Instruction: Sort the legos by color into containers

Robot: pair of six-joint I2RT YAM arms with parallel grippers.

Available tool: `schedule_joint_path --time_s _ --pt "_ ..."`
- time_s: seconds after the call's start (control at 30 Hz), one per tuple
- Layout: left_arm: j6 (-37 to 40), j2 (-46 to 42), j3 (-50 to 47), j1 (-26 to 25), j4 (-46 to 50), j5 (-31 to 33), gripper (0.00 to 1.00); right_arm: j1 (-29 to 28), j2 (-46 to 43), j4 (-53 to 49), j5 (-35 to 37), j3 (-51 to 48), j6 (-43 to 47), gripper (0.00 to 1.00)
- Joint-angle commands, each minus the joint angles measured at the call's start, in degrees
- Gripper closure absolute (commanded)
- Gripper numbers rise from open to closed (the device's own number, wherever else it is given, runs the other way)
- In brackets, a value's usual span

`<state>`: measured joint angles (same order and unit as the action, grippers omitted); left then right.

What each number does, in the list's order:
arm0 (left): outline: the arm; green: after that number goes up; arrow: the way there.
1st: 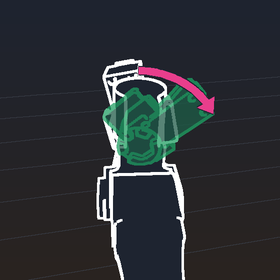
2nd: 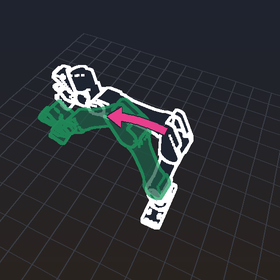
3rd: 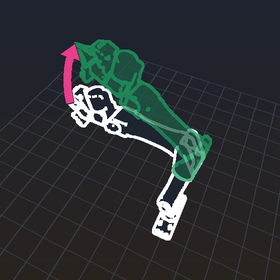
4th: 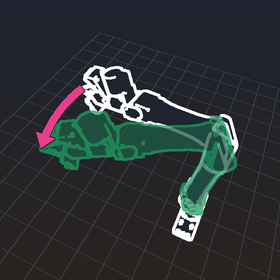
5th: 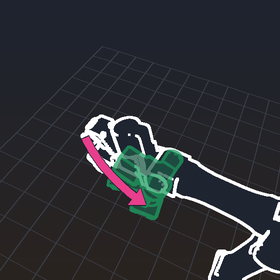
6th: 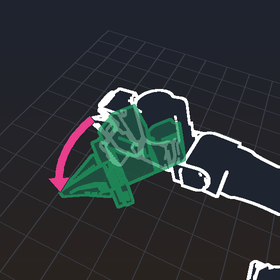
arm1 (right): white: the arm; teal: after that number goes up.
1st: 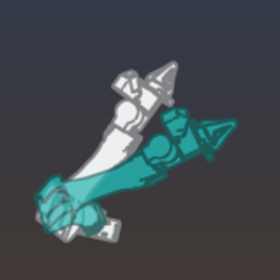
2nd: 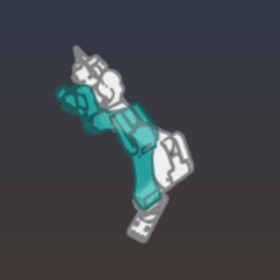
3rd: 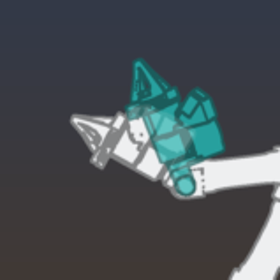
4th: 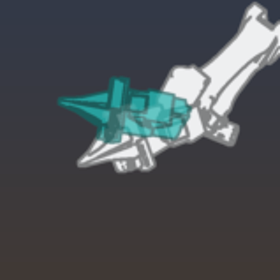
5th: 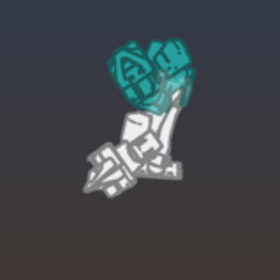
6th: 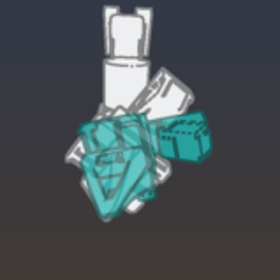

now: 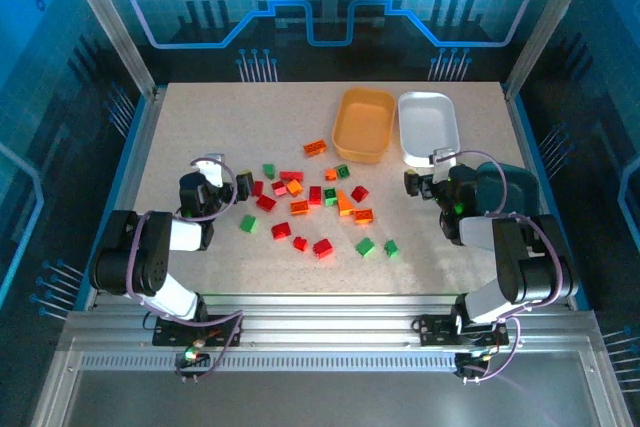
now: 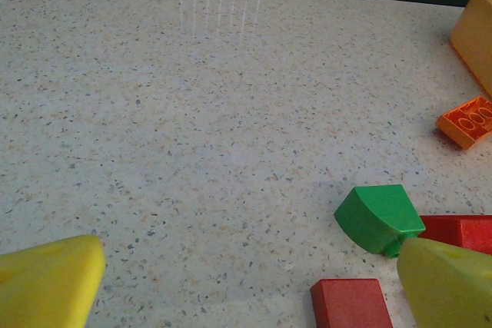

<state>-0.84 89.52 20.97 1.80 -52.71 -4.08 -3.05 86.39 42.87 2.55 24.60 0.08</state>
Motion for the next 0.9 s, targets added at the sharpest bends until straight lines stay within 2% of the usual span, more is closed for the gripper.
schedule_joint_path --time_s 0.0,0.07,0.13,0.17,0.2,0.27,0.33,0.37,0.43,0.5,0.53,0.57,0.63,0.67,0.77,0.87 --pt "1.56 -0.92 0.91 -0.31 0.05 0.48 0.01 -0.06 -0.10 -0.45 -0.59 0.62 0.53 0.00" --pt "1.42 -0.97 1.15 -0.37 0.36 1.61 0.01 -0.25 -0.28 -0.20 0.15 0.67 0.55 0.00" --pt "0.85 -4.38 2.53 -0.40 6.00 3.68 0.01 -2.94 -4.03 -5.29 9.16 2.43 0.38 0.00" --pt "0.99 -8.64 4.86 -0.63 12.34 3.76 0.01 -4.32 -7.48 -13.33 13.03 5.63 0.36 0.00" --pt "1.06 -13.22 7.29 -1.24 21.61 5.18 0.01 -5.00 -10.81 -19.84 14.74 8.64 0.30 0.00" --pt "-1.04 -20.37 12.64 -2.20 33.07 7.59 0.01 -6.13 -16.46 -33.70 17.41 15.67 -1.55 0.00" --pt "-6.83 -26.29 17.27 -2.42 40.76 7.78 0.01 -6.31 -18.95 -50.69 19.73 26.16 -7.66 0.00" --pt "-11.49 -29.04 19.47 -2.50 44.71 8.00 0.01 -5.72 -18.87 -58.25 18.29 31.24 -10.43 0.00" --pt "-23.06 -32.82 22.65 -2.42 51.03 8.47 0.01 -3.48 -17.00 -66.53 12.02 36.70 -14.92 0.00" --pt "-30.35 -35.97 23.01 -2.42 54.95 4.94 0.01 0.77 -14.30 -68.44 2.02 37.64 -21.96 0.00" --pt "-32.37 -37.43 21.61 -2.42 54.29 3.50 0.01 2.60 -13.01 -68.81 -2.36 37.80 -23.09 0.04" --pt "-36.80 -38.86 18.61 -2.42 52.35 3.94 0.01 3.45 -11.49 -69.96 -3.24 38.16 -23.97 0.17" --pt "-41.06 -40.41 11.95 -1.77 44.95 2.21 0.01 3.78 -8.81 -74.48 4.87 39.29 -25.72 0.30" --pt "-41.13 -40.36 10.59 -1.51 43.82 1.62 0.01 4.41 -7.67 -77.03 9.17 39.77 -26.60 0.31" --pt "-40.57 -36.55 14.53 -1.57 54.00 2.94 0.04 8.16 -6.02 -79.38 12.97 38.58 -27.06 0.20" --pt "-40.55 -29.61 18.01 -1.65 57.65 -1.11 0.13 9.80 -2.45 -80.79 15.15 38.75 -26.50 0.17"
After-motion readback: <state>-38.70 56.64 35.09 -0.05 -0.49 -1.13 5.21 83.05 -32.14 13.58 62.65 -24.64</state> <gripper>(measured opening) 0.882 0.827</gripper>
